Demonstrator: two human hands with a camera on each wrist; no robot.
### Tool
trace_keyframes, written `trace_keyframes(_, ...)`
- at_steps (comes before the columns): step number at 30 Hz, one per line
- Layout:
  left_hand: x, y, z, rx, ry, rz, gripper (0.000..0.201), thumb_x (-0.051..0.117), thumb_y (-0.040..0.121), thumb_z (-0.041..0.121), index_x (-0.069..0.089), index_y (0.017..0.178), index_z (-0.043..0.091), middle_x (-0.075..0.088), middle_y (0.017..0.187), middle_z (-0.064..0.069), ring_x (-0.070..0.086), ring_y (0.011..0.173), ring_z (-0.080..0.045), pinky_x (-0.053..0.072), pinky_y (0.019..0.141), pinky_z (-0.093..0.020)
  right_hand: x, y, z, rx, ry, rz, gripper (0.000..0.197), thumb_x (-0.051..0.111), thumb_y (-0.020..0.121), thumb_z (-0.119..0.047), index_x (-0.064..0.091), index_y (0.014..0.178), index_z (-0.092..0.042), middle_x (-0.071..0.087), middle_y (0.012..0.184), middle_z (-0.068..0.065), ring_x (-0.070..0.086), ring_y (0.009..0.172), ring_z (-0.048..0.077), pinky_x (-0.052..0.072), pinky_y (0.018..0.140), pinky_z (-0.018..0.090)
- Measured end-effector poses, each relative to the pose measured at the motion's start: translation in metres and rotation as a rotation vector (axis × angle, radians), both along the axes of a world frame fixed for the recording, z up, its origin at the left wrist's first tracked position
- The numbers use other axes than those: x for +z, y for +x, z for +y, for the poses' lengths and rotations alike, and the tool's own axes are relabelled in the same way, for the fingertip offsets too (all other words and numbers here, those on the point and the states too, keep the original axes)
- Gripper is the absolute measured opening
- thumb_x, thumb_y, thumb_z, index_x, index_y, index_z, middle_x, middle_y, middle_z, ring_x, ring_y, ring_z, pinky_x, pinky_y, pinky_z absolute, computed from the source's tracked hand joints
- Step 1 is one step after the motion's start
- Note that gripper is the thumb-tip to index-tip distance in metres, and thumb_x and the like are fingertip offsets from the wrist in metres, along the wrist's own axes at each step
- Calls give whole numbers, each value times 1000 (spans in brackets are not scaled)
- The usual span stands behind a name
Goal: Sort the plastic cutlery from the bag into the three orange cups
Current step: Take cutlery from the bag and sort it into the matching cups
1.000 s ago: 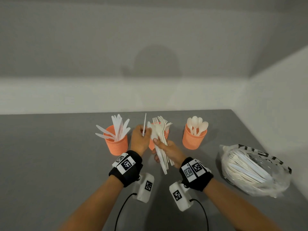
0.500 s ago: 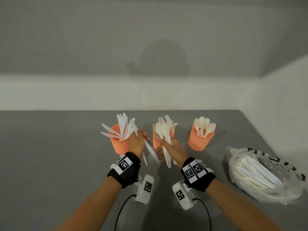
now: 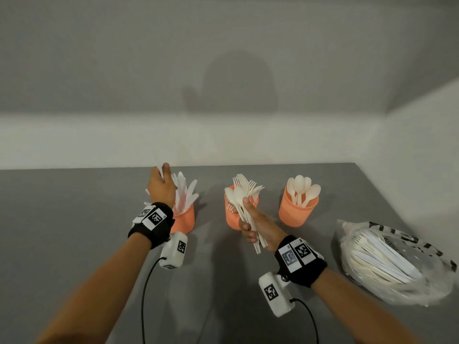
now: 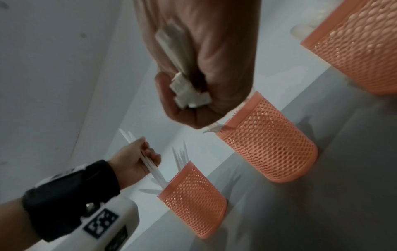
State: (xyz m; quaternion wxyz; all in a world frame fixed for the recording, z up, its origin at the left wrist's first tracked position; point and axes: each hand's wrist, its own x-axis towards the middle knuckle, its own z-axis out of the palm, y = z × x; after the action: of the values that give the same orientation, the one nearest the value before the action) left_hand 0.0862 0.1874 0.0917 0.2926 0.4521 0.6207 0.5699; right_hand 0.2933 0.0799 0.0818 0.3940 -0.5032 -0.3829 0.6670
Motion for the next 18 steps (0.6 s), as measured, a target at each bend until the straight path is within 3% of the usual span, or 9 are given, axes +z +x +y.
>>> trace_keyframes(3, -15, 2, -5, -26, -38, 139, 17, 39, 97, 19, 47, 100, 4, 54, 79, -9, 53, 76, -25, 45, 75, -38, 0, 2, 3, -1, -21, 27, 51, 16, 96, -57, 49, 97, -18, 38, 46, -8, 28, 31, 2, 23, 33, 14)
trace_keyframes(5, -19, 2, -8, -33, -41, 213, 23, 39, 95, 7, 44, 115, -2, 55, 87, -15, 53, 78, -25, 42, 76, -35, 0, 3, 4, 7, -33, 44, 52, 13, 96, -57, 48, 98, -18, 39, 45, -8, 28, 31, 2, 23, 33, 14)
trace_keyframes(7, -23, 1, -7, -64, -33, 313, 28, 40, 92, 1, 46, 118, -3, 56, 98, -19, 55, 89, -30, 41, 80, -32, 0, 3, 4, 21, -36, 47, 51, 12, 96, -55, 49, 96, -19, 39, 45, -8, 28, 31, 2, 24, 32, 14)
trace_keyframes(10, -23, 2, -6, -46, -36, 564, 29, 47, 89, 4, 53, 117, -3, 50, 120, -23, 48, 111, -36, 37, 95, -39, 1, 3, 4, 33, -29, 38, 47, 15, 98, -51, 49, 92, -19, 41, 45, -8, 28, 31, 2, 24, 32, 14)
trace_keyframes(12, -16, 8, -12, 1, 113, 664, 27, 53, 88, 9, 57, 113, -2, 53, 117, -22, 47, 109, -37, 36, 95, -40, 0, 3, 4, 21, -25, 25, 43, 19, 99, -48, 49, 91, -19, 43, 45, -8, 29, 31, 2, 25, 32, 13)
trace_keyframes(15, 4, 28, -33, -95, 266, 511, 19, 52, 90, 11, 60, 106, 4, 59, 104, -10, 53, 97, -25, 41, 88, -34, -3, 1, 4, -34, 14, -18, 33, 27, 100, -41, 48, 95, -16, 44, 53, -4, 30, 32, 3, 25, 32, 14)
trace_keyframes(18, 16, 55, -60, -310, 105, 307, 14, 52, 92, 20, 61, 92, 10, 58, 76, 4, 52, 70, -11, 43, 69, -18, -7, -4, 2, -102, 116, -111, 24, 34, 100, -36, 49, 92, -19, 41, 61, 0, 32, 34, 4, 27, 34, 16)
